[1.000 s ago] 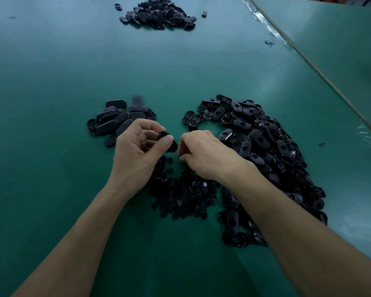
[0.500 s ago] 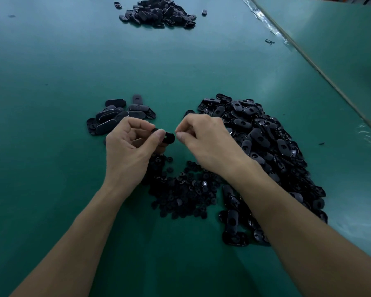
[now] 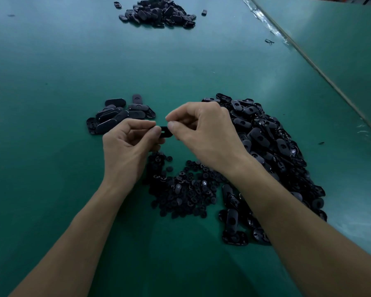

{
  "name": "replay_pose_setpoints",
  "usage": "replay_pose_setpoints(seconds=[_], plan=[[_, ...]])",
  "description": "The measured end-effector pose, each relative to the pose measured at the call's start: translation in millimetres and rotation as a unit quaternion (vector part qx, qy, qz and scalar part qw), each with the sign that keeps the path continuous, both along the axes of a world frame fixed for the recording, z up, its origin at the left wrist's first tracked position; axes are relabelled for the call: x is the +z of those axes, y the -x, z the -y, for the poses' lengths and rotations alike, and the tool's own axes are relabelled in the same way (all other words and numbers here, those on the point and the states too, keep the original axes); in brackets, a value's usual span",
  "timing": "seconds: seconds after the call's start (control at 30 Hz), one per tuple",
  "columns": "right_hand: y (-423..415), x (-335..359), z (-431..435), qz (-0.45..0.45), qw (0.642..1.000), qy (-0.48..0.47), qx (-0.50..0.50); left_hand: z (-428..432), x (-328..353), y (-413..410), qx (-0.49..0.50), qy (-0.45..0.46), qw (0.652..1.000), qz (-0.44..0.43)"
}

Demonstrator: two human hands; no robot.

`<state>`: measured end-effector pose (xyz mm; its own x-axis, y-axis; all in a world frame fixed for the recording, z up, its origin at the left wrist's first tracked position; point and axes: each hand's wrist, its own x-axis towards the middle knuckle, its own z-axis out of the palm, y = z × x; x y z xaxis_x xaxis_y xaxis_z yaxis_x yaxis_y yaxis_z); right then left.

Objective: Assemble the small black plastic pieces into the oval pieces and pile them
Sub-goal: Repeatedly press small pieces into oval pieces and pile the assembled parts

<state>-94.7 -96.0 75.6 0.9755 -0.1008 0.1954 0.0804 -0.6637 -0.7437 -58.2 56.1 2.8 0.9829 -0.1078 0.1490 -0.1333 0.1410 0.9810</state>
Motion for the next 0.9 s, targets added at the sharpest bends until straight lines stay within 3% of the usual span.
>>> replay_pose_setpoints(seconds=[0.5, 0.9], plan=[[1.5, -5.3, -5.1, -0.049, 0.999, 0.009, 0.018, -1.7, 1.0, 0.5, -0.006, 0.003, 1.000, 0.002], [1.5, -11.7, -9.1, -0.043, 0.998, 0.016, -0.036, 0.4, 4.2, 3.2, -0.035, -0.005, 0.999, 0.005]])
